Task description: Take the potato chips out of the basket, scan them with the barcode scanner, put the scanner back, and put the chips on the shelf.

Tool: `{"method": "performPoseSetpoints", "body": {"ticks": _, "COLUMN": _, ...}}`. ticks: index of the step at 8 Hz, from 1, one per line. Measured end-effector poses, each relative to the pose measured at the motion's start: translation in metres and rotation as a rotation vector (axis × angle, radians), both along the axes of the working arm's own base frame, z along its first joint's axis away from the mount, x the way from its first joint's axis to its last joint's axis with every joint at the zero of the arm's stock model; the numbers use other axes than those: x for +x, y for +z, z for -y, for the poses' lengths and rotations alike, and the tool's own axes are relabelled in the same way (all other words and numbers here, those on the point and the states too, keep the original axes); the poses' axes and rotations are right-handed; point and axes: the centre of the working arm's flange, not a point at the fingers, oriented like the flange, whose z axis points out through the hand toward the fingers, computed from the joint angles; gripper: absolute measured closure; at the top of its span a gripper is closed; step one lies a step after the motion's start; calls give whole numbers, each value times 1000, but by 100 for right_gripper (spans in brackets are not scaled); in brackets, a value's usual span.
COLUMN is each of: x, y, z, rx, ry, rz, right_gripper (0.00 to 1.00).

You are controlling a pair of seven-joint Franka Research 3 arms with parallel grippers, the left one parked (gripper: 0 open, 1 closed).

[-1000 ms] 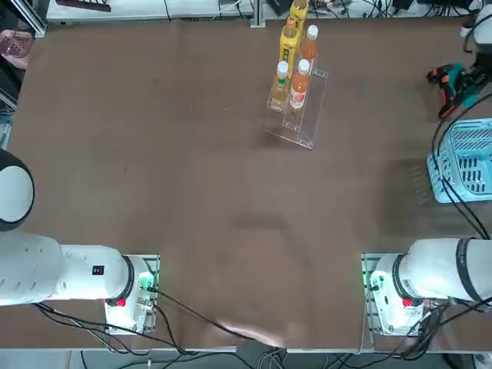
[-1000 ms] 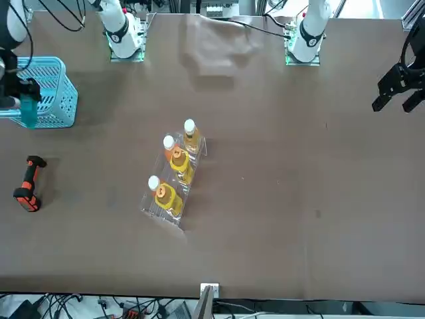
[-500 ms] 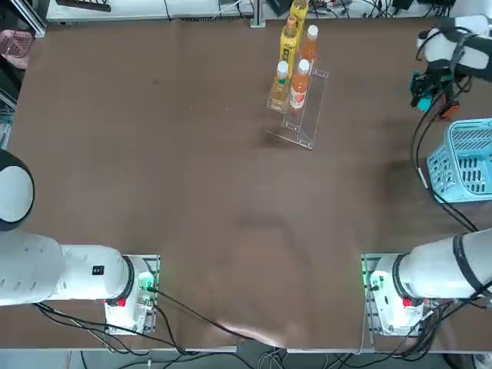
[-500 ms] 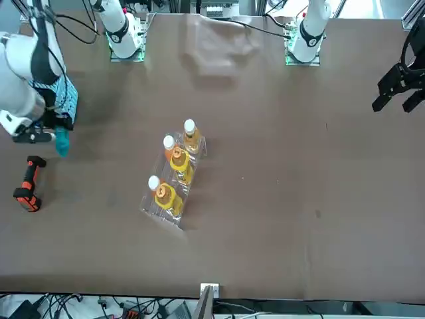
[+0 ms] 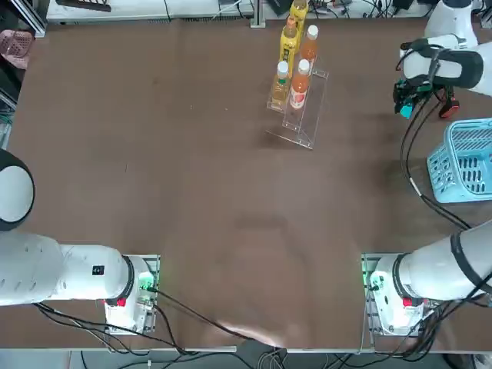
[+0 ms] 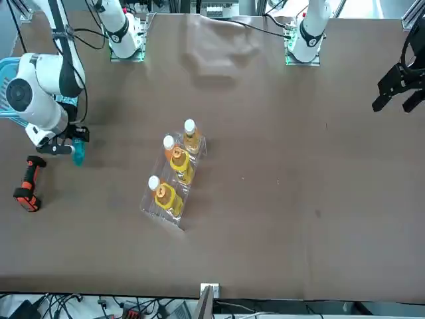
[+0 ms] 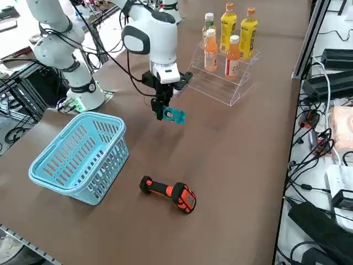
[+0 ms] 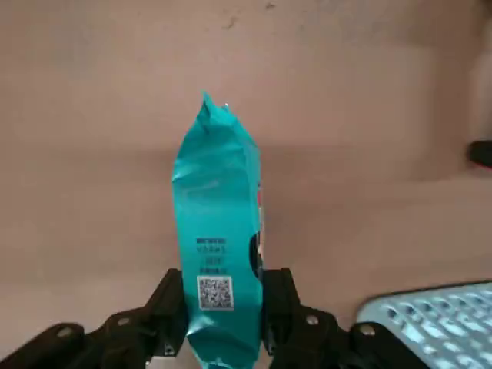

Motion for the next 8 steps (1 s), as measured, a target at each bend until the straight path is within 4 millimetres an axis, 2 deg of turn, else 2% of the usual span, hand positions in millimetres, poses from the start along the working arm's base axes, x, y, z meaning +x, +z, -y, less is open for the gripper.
{"method": "performPoseSetpoints", "body": {"ticks": 3, "x": 5, "y": -37, "z": -28, "rx": 43, "ry": -30, "rz": 28, "right_gripper": 52}}
{"method": "performPoseSetpoints", "body": {"ticks": 5, "x": 8, "y": -52, "z": -53, "rx": 38, "ry": -26, "rz": 45, "right_gripper": 52}}
{"method": "performPoseSetpoints", "body": {"ticks": 8, "x": 10, "y": -73, "z": -55, "rx": 33, "ry": -18, "rz": 67, "right_gripper": 48}}
